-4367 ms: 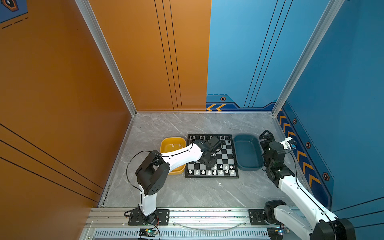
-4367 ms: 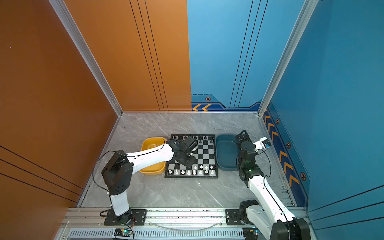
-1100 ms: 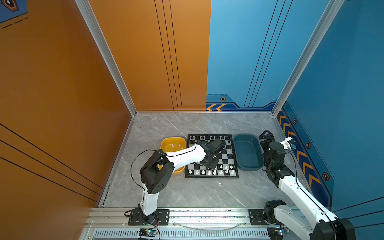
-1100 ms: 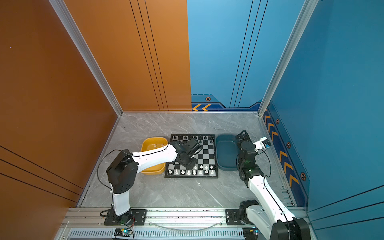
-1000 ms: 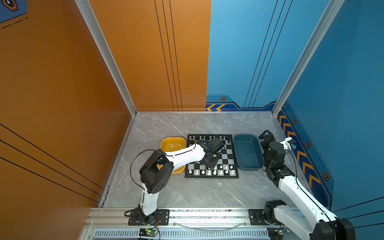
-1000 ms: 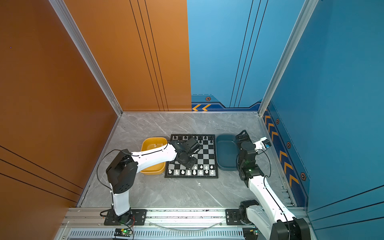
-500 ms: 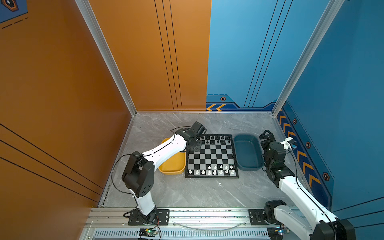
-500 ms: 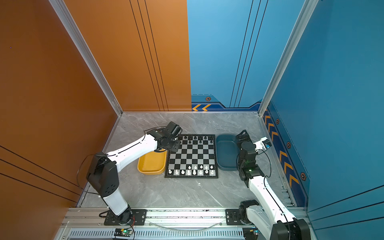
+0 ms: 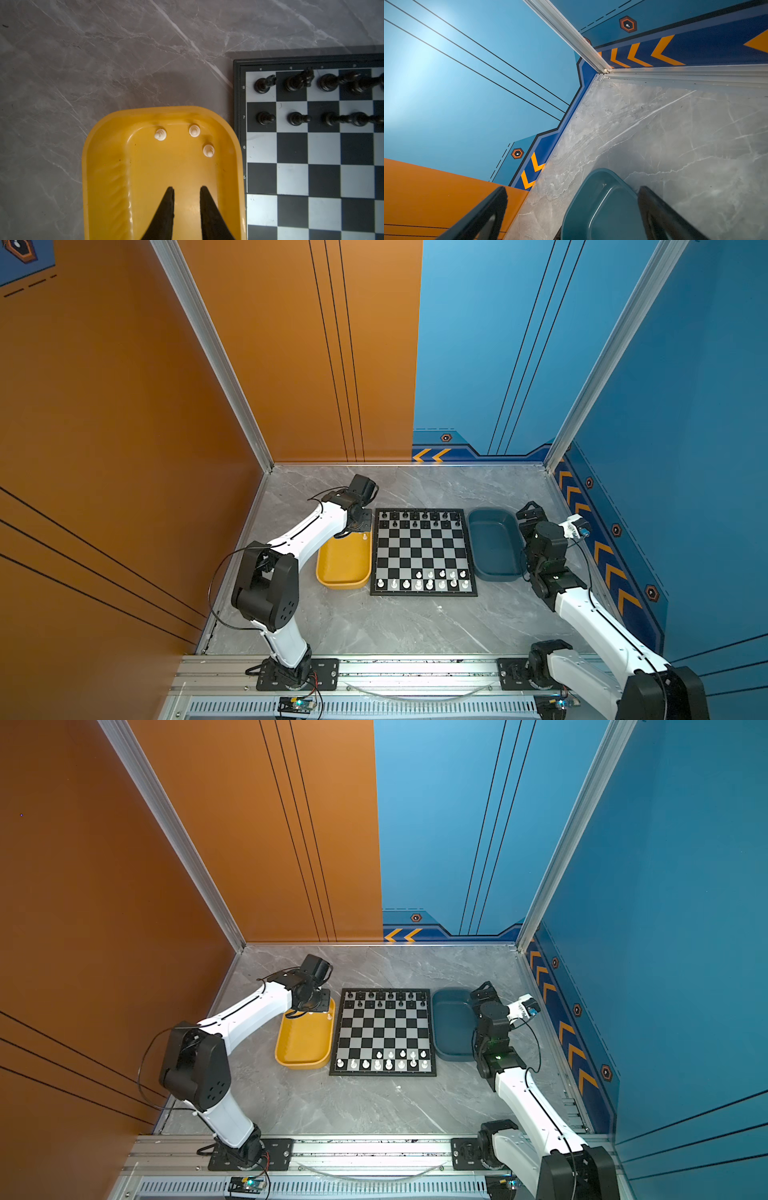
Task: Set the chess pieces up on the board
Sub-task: 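Raise the left gripper and move it back over the yellow tray, then lower the open left gripper toward the remaining white pawns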
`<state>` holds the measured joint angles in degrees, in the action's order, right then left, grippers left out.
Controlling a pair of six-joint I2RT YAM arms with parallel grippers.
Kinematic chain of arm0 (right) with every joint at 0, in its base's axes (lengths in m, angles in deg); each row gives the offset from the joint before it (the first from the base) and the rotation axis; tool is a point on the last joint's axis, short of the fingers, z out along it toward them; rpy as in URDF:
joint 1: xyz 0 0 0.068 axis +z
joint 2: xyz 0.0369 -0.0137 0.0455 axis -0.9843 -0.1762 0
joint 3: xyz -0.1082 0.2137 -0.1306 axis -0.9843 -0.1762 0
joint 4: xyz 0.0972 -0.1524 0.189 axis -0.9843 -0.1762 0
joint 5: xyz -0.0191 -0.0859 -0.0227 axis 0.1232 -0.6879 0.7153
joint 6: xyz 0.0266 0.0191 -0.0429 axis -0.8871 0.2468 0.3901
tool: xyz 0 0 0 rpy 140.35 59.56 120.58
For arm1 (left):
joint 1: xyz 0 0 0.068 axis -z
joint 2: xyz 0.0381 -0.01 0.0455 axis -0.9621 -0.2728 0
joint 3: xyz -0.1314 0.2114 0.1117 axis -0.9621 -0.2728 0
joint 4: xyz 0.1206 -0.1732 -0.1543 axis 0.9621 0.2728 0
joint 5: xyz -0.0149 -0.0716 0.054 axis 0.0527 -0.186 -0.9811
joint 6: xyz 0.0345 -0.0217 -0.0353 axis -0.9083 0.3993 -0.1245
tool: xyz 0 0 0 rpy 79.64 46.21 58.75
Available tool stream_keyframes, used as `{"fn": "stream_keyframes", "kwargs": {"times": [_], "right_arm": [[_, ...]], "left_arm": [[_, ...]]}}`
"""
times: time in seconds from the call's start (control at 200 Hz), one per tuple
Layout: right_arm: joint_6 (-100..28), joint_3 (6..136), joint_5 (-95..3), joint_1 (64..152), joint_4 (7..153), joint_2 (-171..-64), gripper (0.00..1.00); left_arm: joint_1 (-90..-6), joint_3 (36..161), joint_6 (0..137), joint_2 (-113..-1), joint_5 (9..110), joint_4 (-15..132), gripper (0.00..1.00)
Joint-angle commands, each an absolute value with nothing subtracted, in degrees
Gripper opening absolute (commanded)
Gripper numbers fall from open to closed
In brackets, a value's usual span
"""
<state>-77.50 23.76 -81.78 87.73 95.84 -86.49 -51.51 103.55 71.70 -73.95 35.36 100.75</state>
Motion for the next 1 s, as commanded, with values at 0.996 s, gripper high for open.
{"fn": "stream_keyframes", "kwargs": {"times": [0.996], "right_arm": [[-77.69,25.40,-81.73,87.40,97.28,-89.18,1.00]], "left_arm": [[-58.15,104.64,73.03,-85.36,33.54,97.30,0.23]]}}
